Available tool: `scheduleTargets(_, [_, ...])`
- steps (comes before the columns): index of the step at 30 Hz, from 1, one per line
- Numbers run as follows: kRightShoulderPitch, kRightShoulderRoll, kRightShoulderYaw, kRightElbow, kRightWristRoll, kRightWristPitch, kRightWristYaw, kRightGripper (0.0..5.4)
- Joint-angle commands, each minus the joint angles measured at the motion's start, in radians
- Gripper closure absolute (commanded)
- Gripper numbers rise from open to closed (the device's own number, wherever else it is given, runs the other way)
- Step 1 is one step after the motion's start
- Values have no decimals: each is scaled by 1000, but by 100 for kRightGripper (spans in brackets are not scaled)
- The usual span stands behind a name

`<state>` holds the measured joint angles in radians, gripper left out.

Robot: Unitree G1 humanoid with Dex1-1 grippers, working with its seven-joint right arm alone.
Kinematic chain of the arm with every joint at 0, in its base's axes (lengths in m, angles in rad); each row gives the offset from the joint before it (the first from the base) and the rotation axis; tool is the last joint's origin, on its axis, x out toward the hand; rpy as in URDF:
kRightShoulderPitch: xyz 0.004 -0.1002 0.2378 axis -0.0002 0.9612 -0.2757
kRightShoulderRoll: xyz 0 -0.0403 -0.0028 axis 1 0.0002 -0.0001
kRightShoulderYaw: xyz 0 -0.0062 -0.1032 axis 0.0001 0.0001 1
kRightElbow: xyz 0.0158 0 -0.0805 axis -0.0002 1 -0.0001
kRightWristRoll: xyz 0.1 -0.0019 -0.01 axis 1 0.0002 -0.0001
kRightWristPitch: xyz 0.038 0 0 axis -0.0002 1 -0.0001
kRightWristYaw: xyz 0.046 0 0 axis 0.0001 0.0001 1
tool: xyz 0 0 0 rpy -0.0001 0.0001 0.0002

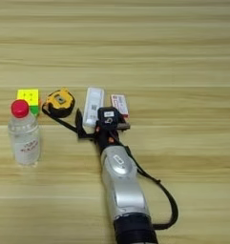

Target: Move the objects on the table

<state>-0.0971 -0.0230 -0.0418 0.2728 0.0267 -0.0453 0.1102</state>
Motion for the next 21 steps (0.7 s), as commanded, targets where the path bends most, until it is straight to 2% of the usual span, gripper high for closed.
scheduleTargets(1, [-74, -10, -13, -9, 18, -10, -1, 2])
scheduleTargets(13, [-121, -15, -30, 66, 27, -9, 4, 2])
scheduleTargets(21, [-135, -8, -33, 94, 29, 26, -1, 2])
